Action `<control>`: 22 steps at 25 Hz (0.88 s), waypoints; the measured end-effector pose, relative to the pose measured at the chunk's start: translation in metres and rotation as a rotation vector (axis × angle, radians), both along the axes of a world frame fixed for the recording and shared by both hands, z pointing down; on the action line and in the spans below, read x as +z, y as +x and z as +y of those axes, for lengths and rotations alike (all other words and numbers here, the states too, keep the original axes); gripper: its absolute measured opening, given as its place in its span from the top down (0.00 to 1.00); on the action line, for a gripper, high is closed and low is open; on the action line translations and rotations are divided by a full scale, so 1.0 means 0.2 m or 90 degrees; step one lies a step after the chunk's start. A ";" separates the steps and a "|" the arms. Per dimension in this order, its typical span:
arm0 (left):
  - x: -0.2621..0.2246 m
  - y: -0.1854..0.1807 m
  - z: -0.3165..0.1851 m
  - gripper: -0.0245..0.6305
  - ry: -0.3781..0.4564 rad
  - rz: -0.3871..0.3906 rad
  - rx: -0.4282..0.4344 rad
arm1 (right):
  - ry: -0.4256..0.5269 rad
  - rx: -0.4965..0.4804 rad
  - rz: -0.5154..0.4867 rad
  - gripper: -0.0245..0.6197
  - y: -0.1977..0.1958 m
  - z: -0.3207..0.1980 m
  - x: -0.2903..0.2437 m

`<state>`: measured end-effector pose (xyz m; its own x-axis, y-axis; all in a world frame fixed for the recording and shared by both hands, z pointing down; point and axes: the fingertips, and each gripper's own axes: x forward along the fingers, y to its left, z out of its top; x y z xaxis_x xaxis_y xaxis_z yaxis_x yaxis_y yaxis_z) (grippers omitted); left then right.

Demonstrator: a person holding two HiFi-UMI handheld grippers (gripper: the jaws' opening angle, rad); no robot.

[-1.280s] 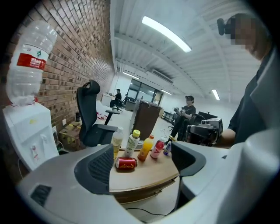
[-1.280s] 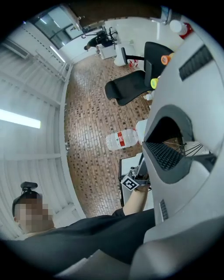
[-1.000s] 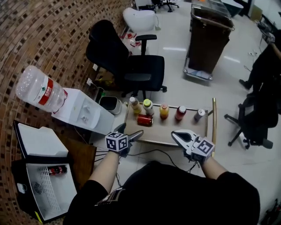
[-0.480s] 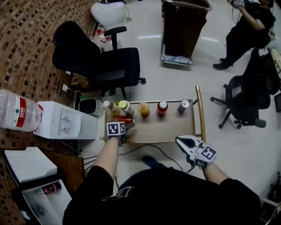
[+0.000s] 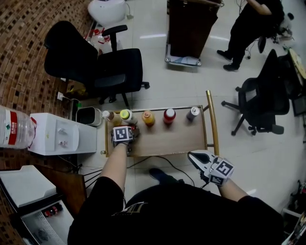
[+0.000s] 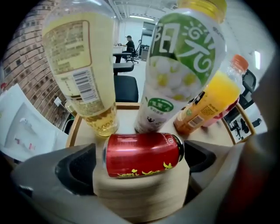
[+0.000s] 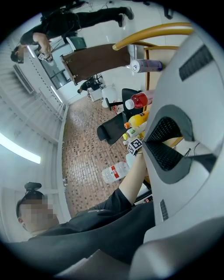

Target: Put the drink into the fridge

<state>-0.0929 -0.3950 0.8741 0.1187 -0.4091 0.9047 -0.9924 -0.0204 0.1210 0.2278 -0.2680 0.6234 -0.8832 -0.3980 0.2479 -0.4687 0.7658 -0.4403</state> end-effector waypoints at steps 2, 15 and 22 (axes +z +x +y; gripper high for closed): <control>0.04 0.03 0.03 0.04 -0.035 0.002 0.010 | -0.008 -0.001 0.011 0.96 0.02 0.01 0.02; 0.06 0.08 0.00 0.04 -0.005 0.049 0.026 | -0.035 -0.007 -0.012 0.96 -0.03 0.03 0.03; -0.07 0.08 0.06 0.04 0.058 0.122 -0.008 | -0.028 -0.045 -0.024 0.96 -0.12 0.05 0.00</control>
